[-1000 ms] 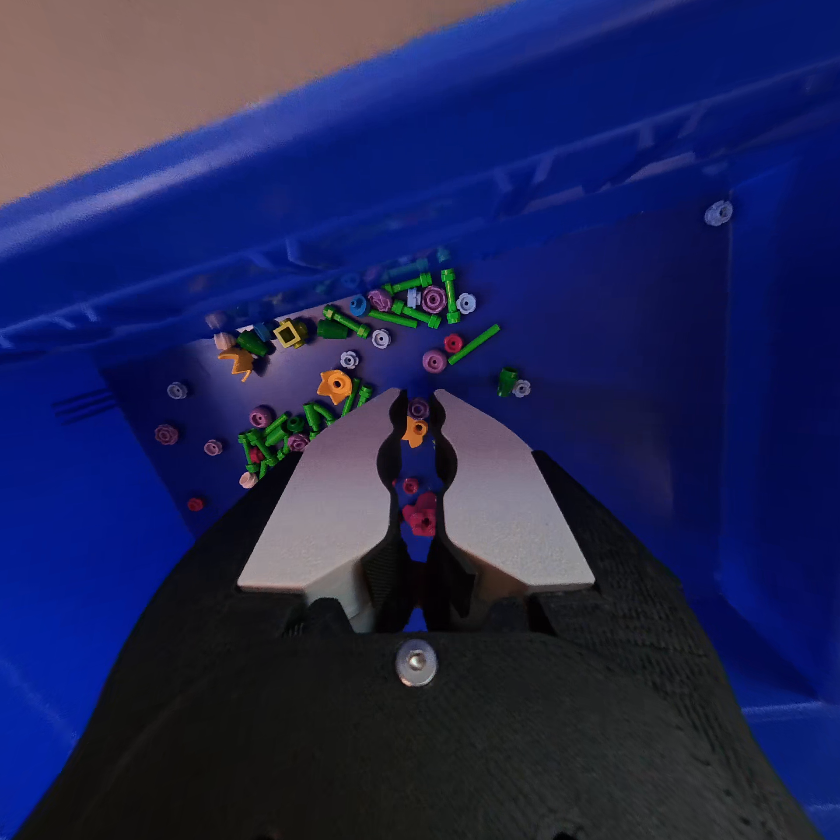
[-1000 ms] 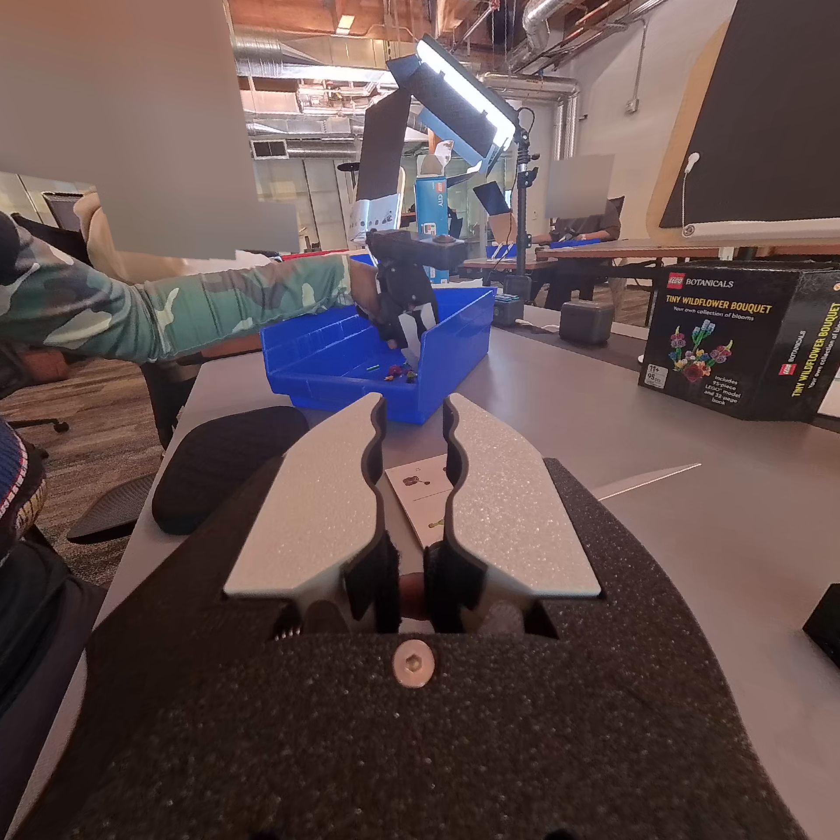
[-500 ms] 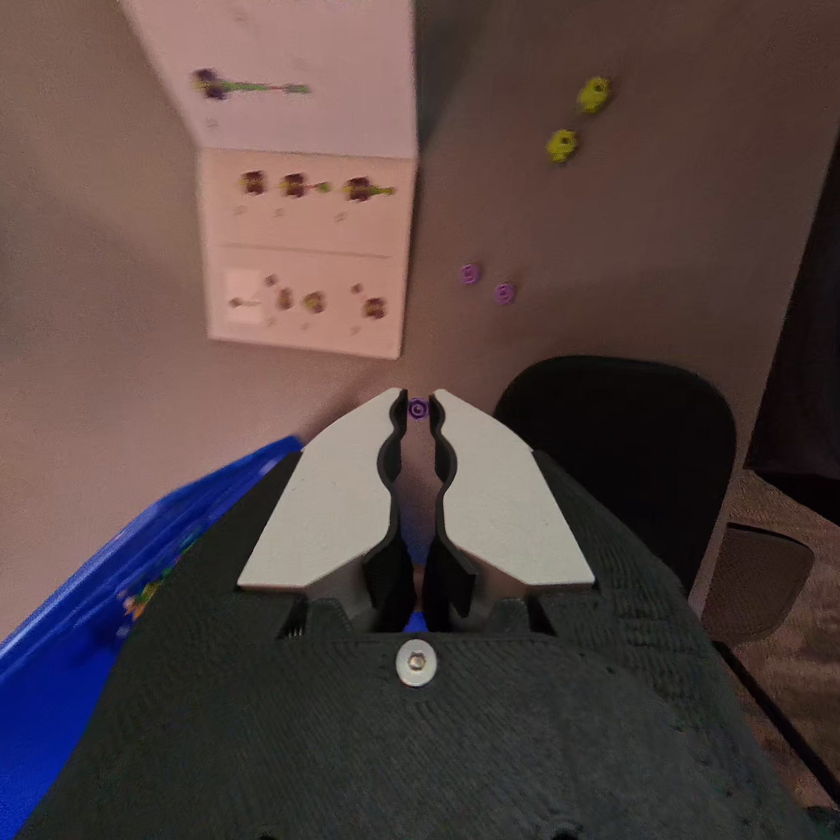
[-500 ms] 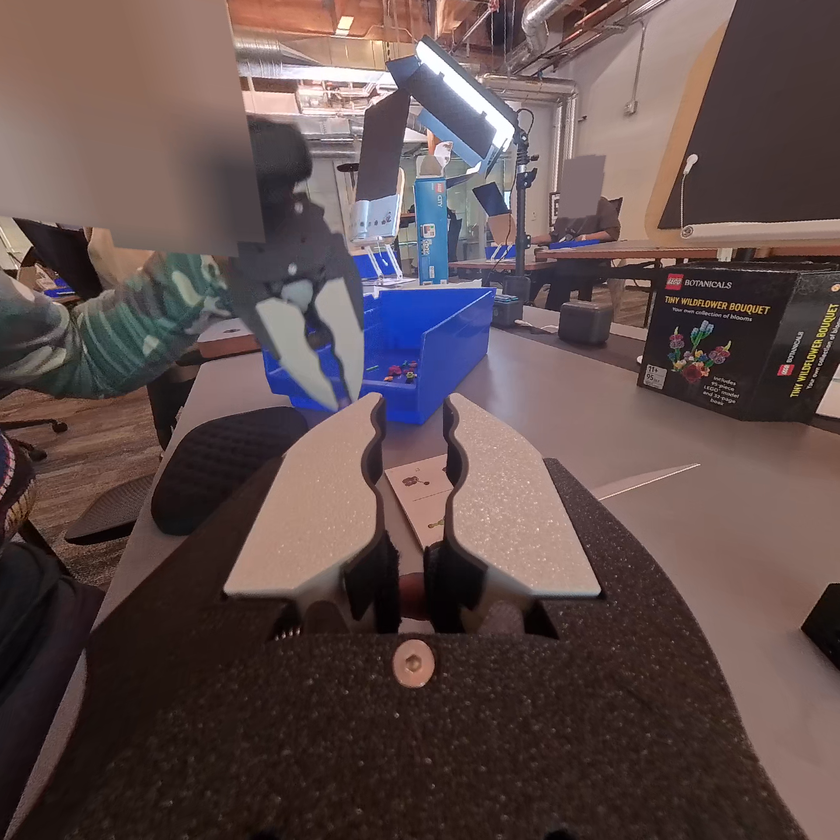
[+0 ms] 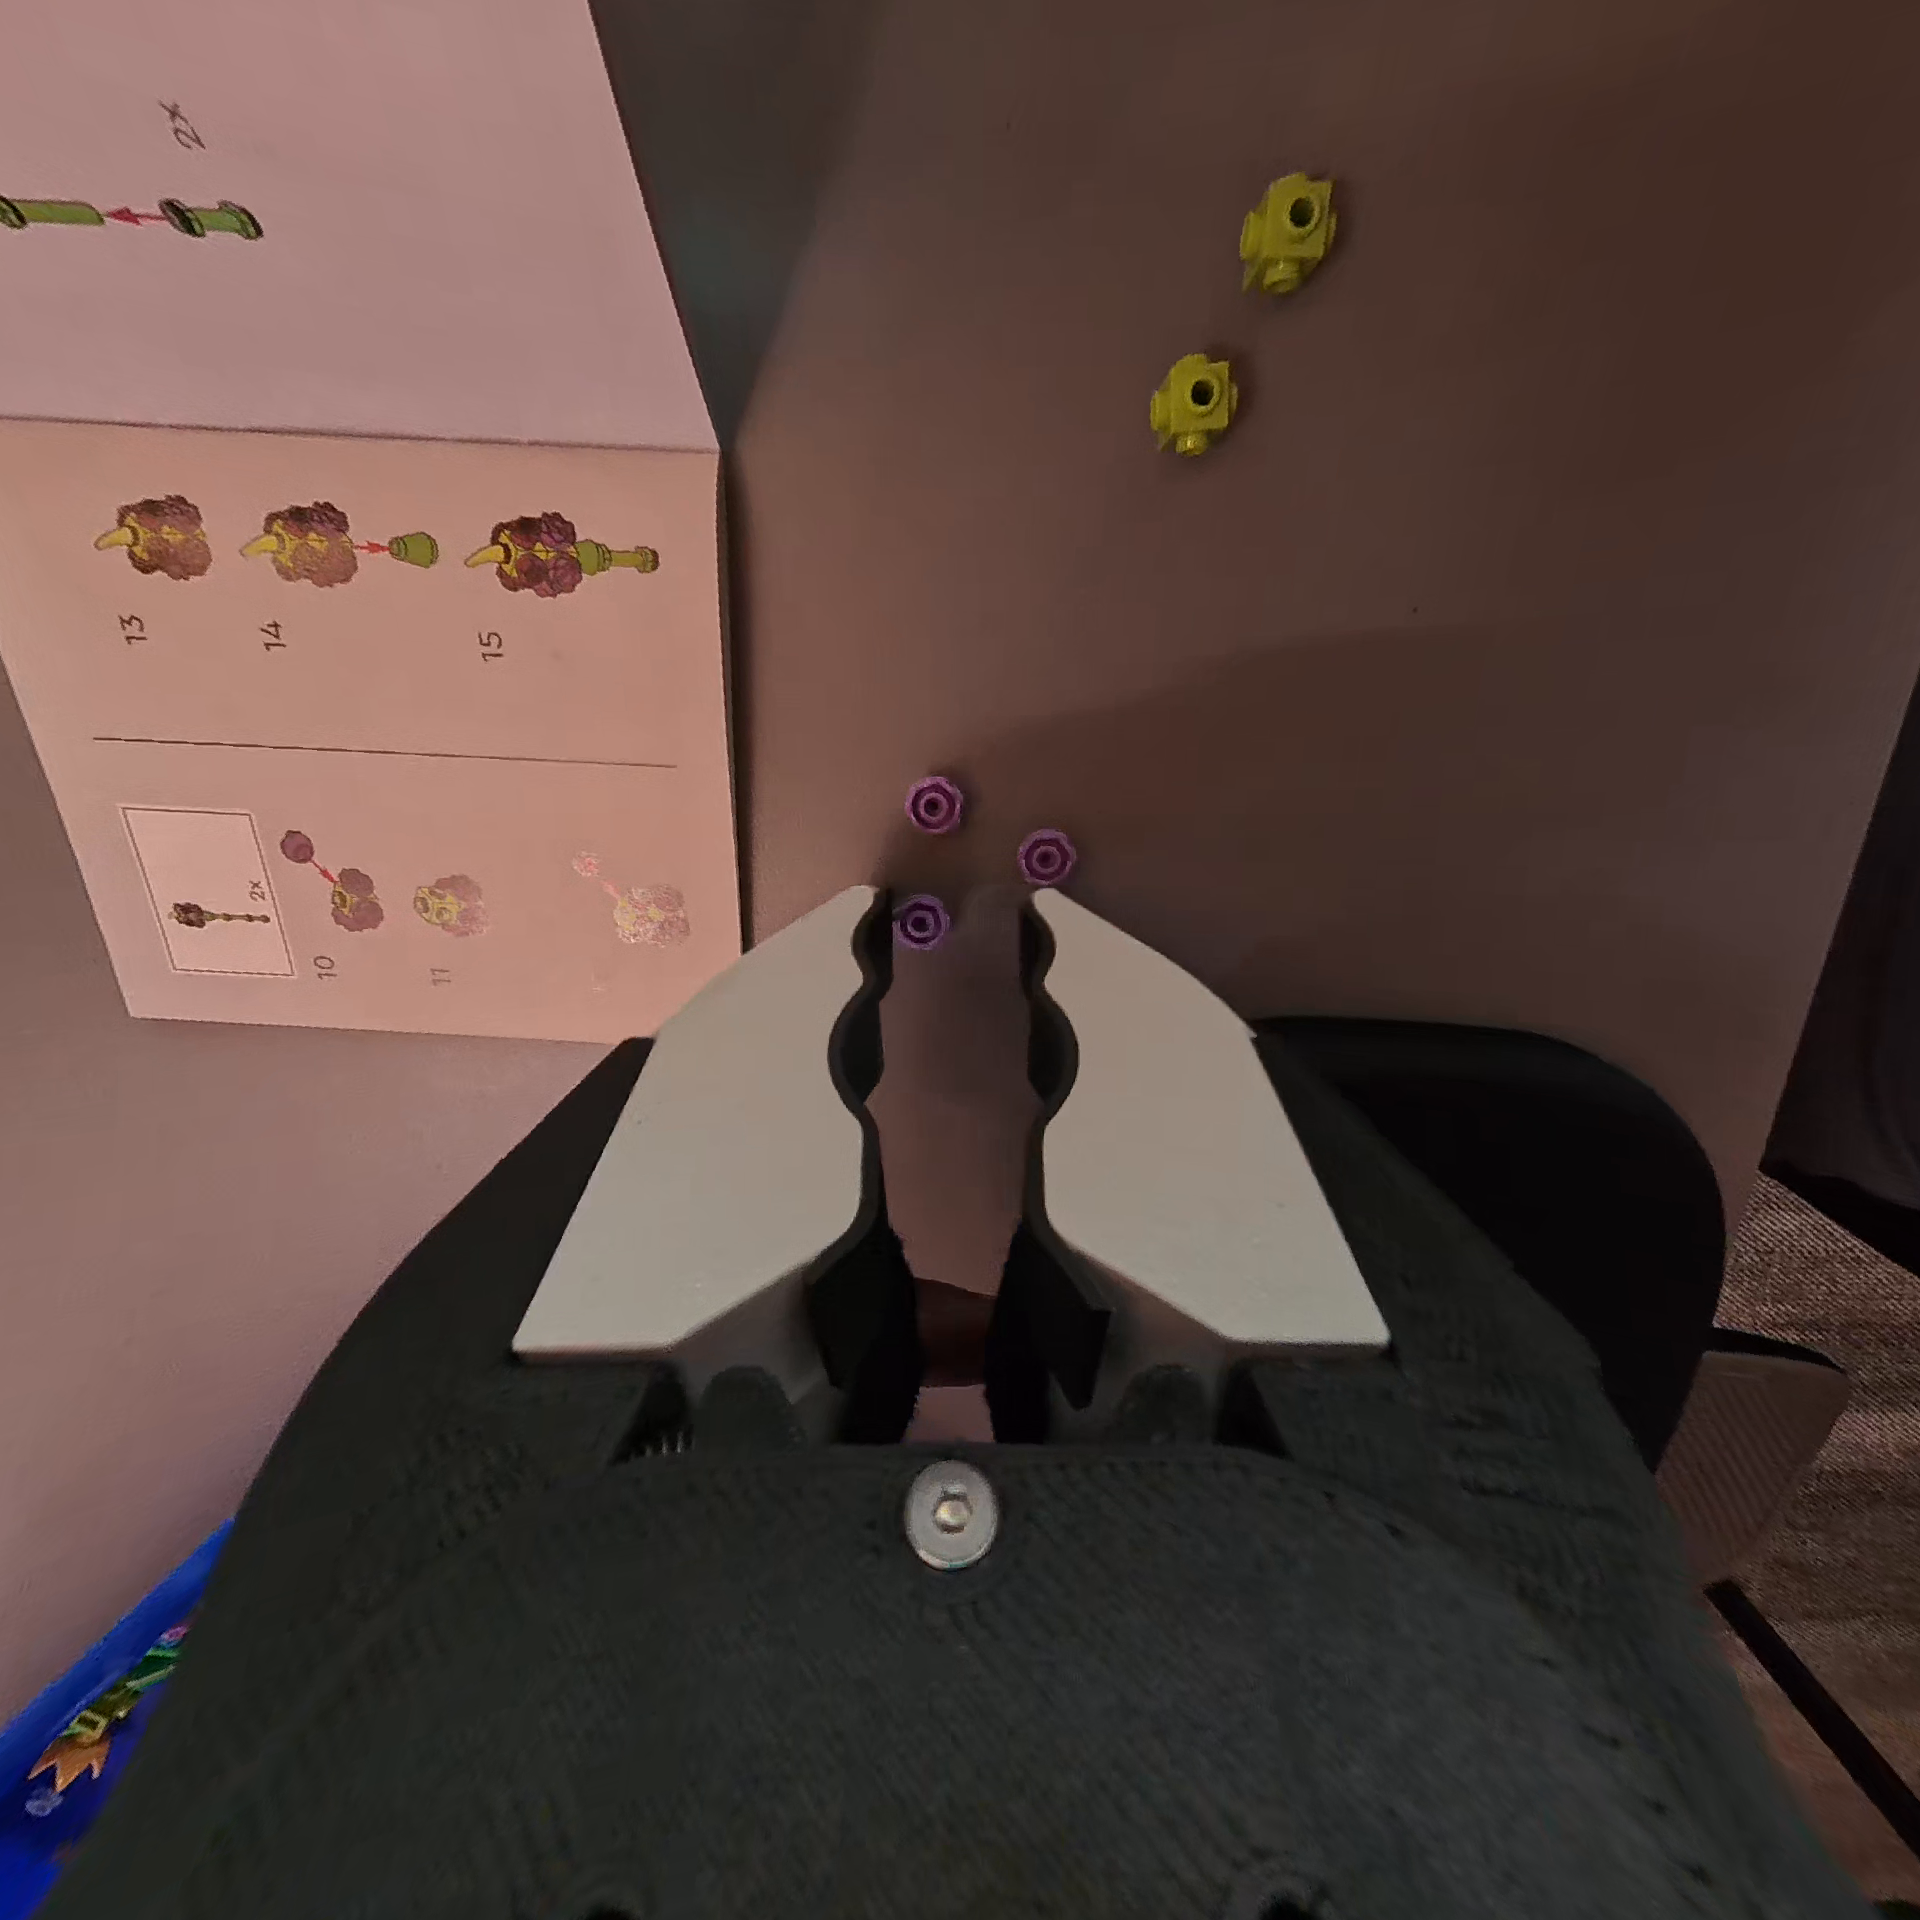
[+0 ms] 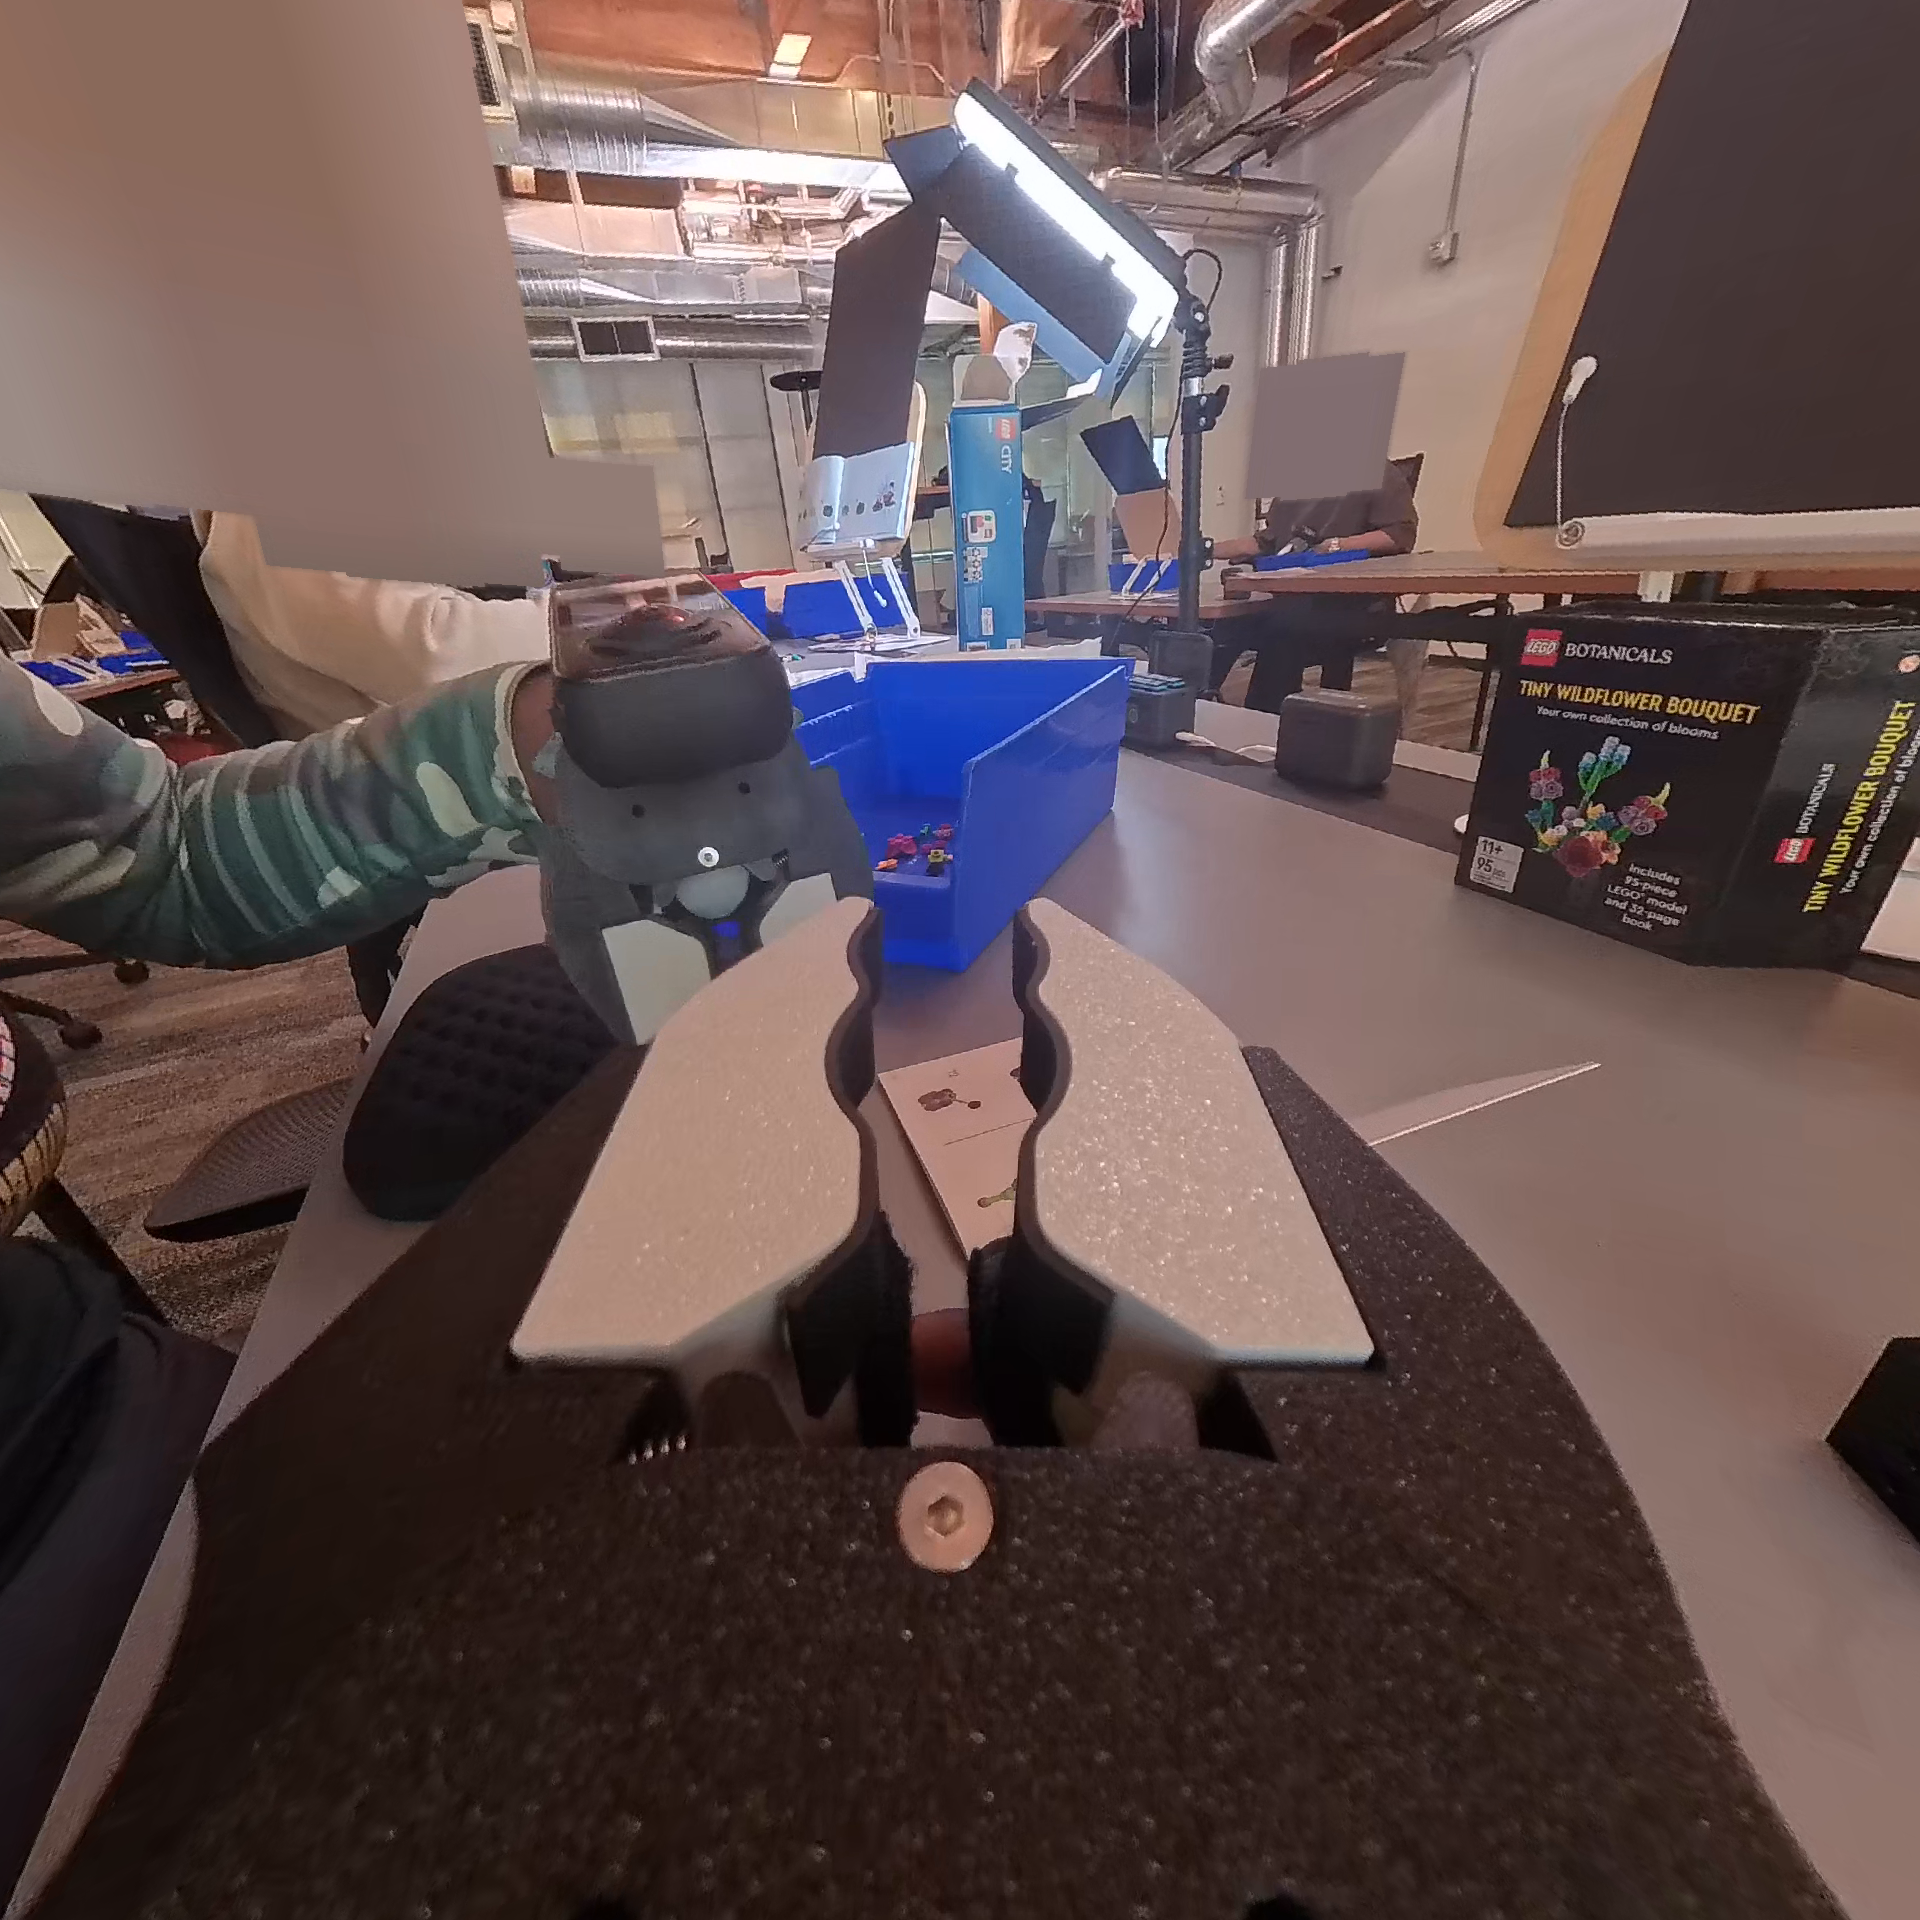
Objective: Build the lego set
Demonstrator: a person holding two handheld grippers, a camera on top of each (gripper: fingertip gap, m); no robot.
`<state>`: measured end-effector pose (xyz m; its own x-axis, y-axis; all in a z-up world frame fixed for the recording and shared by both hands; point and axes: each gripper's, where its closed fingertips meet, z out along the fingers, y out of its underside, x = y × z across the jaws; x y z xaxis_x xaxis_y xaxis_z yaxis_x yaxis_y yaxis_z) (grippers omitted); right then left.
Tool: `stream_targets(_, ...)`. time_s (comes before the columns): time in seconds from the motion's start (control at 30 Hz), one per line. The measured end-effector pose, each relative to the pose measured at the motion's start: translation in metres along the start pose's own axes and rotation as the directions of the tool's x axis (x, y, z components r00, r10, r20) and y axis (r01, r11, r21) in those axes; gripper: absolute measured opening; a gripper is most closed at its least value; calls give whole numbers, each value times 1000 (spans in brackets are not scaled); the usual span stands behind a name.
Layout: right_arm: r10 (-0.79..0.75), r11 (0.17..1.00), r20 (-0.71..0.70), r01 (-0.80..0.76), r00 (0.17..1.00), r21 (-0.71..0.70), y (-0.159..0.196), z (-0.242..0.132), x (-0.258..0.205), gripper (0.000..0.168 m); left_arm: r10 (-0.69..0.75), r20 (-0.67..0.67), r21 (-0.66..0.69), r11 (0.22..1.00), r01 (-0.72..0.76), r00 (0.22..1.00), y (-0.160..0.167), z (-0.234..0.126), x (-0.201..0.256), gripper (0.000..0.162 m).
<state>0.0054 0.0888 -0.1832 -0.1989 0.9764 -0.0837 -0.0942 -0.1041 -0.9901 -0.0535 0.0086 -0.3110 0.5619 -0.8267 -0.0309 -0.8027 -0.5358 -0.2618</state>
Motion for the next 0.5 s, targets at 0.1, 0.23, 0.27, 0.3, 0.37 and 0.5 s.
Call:
stream_targets(0.1, 0, 1000, 0, 0, 1000, 2, 0, 0, 0, 24, -3, -1, 10, 1000, 3, 1000, 1, -6, 2, 25)
stream_targets(0.23, 3, 1000, -1, -3, 1000, 4, 0, 0, 0, 24, -48, 16, 87, 995, 46, 999, 3, -29, 3, 25)
stream_targets(0.27, 2, 1000, 0, -2, 1000, 3, 0, 0, 0, 24, -62, 39, 95, 994, 58, 997, 7, -37, 1, 26)
stream_targets(0.3, 1, 1000, 0, -1, 1000, 2, 0, 0, 0, 24, -78, 72, 100, 992, 71, 994, 13, -47, -3, 27)
stream_targets(0.37, -1, 1000, 0, 1, 1000, 0, 0, 0, 0, 24, -137, 156, 135, 984, 116, 978, 29, -74, -17, 28)
stream_targets(0.5, -5, 1000, 3, 5, 1000, -12, 2, 1, -1, 24, -283, 288, 253, 944, 213, 915, 70, -138, -48, 31)
